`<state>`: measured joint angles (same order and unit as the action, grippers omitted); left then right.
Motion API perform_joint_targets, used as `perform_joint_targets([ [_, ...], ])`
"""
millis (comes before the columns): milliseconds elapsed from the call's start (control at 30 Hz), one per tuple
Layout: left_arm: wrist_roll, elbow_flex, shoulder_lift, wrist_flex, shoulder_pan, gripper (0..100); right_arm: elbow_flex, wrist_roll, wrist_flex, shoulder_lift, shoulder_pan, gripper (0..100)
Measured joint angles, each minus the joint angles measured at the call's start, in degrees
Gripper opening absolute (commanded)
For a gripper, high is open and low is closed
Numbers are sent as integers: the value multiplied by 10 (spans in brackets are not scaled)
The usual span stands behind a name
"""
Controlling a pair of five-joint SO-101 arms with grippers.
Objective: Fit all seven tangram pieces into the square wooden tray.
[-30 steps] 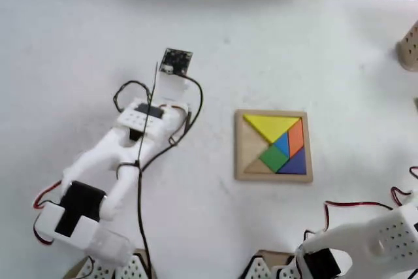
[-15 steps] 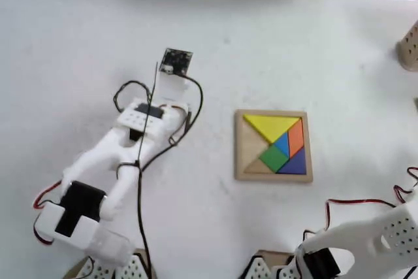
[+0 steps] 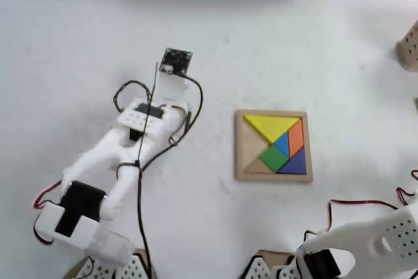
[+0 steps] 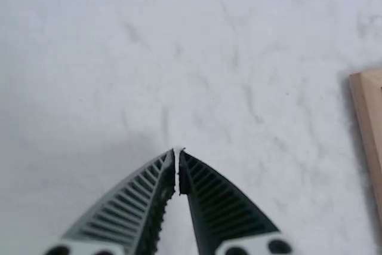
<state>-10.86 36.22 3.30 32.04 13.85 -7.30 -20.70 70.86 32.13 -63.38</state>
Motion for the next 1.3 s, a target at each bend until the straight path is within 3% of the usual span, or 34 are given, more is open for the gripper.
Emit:
perform_joint_targets([
  [333,0,0,0,0,0,42,-9,1,15,-2,4,303],
  [567,0,0,0,0,0,42,-67,1,84,-31,3,300],
  [1000,0,0,0,0,0,42,-76,140,46,11,3,303],
  [1300,4,0,0,0,0,42,-76,157,4,14,7,365],
])
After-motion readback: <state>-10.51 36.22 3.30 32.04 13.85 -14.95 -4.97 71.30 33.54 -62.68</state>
